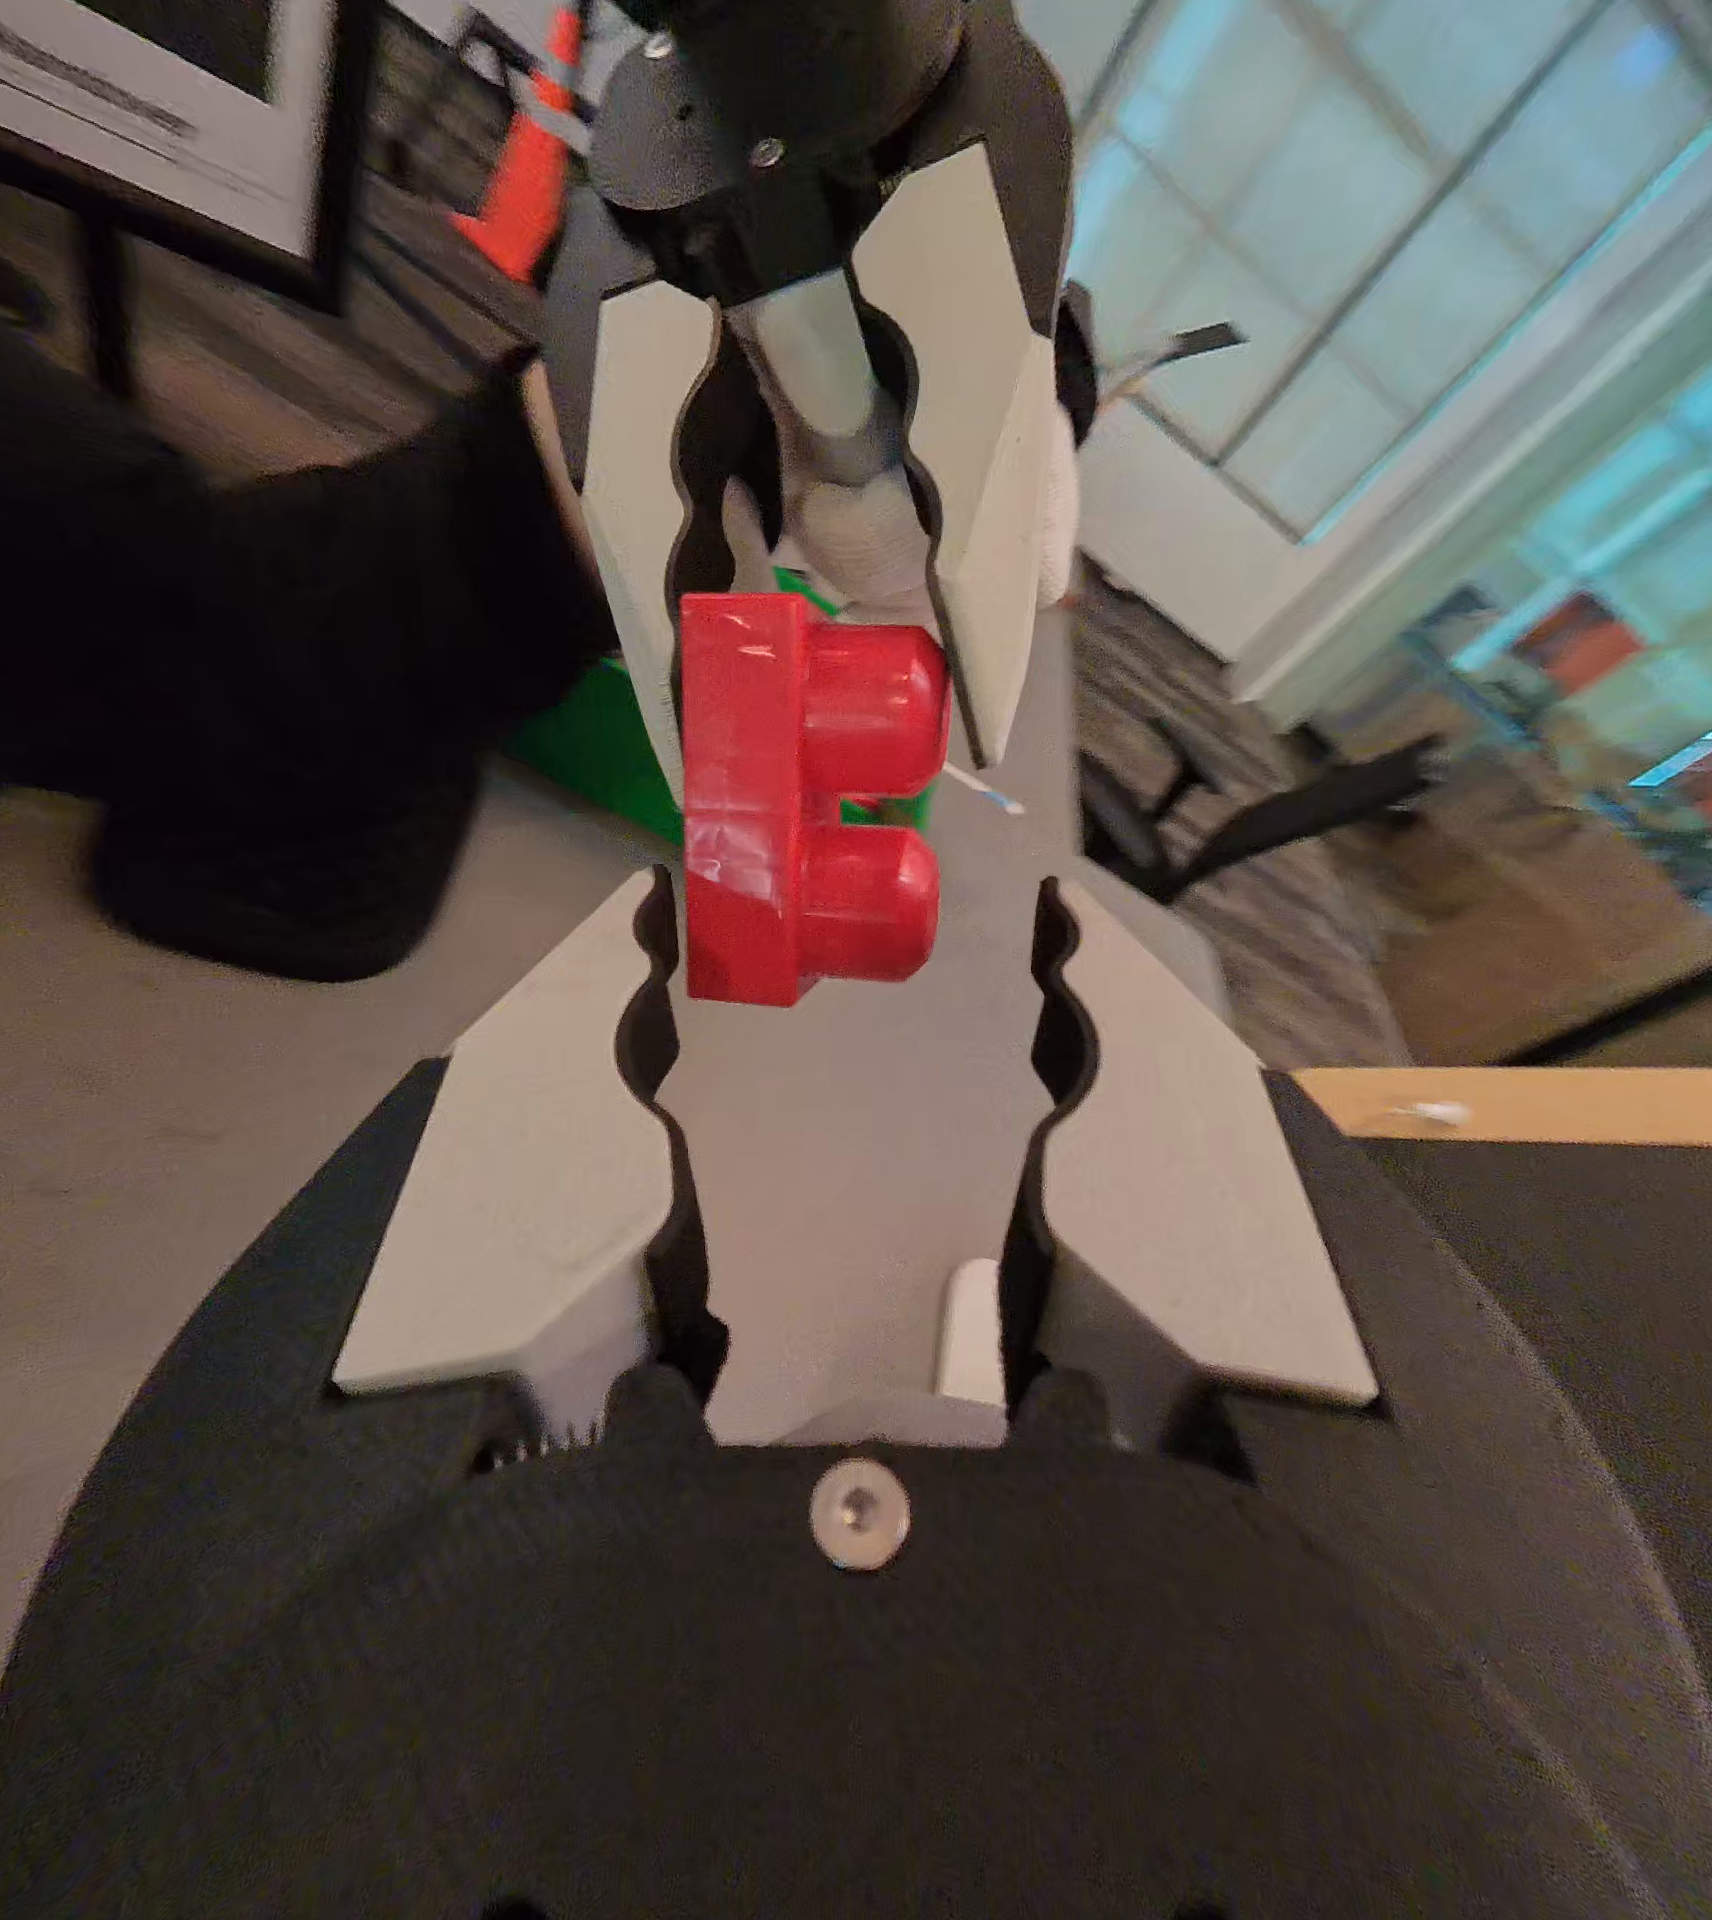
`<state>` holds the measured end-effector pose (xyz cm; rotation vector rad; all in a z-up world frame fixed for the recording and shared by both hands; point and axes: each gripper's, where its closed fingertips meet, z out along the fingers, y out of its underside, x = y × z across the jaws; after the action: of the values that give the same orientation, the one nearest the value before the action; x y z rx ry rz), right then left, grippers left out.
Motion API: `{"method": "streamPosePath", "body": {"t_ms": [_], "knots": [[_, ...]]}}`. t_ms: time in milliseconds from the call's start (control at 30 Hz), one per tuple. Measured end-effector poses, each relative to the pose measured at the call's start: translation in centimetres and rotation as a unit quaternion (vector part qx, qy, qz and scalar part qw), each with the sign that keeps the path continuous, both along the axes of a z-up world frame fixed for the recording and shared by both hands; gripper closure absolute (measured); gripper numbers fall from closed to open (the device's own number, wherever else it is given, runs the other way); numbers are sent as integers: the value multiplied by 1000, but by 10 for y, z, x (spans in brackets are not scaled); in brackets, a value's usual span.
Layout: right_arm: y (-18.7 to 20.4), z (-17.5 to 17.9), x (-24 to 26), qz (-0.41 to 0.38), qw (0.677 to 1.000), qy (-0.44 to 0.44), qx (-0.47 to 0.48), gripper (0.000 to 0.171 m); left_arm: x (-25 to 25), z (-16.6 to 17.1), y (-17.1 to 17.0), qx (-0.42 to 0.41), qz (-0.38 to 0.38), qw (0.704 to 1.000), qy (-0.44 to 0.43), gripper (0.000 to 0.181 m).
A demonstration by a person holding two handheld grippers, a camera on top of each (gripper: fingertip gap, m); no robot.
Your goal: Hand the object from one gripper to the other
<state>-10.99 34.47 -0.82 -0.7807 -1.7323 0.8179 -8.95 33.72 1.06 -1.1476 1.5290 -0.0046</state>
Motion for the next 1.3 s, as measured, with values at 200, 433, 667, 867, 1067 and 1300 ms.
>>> {"method": "streamPosePath", "body": {"t_ms": [200, 433, 667, 867, 1067, 1300], "knots": [[-45, -33, 13, 133, 982, -100, -93, 96, 26, -24, -36, -29, -61, 995, 69, 137], [-94, -43, 33, 287, 932, -155, -158, 122, 43, -40, -64, -50, -112, 986, 114, 138], [-103, -33, 36, 328, 922, -129, -162, 134, 43, -33, -71, -35, -108, 988, 108, 136], [-34, 10, 8, 134, 988, 40, -71, 134, 16, 21, -29, 10, -2, 1000, -29, 111], [67, 63, -2, -202, 950, 219, 99, 133, -23, 68, 41, 7, 104, 971, -216, 109], [101, 74, 1, -381, 858, 292, 184, 133, -14, 66, 77, 8, 147, 952, -267, 110]]}}
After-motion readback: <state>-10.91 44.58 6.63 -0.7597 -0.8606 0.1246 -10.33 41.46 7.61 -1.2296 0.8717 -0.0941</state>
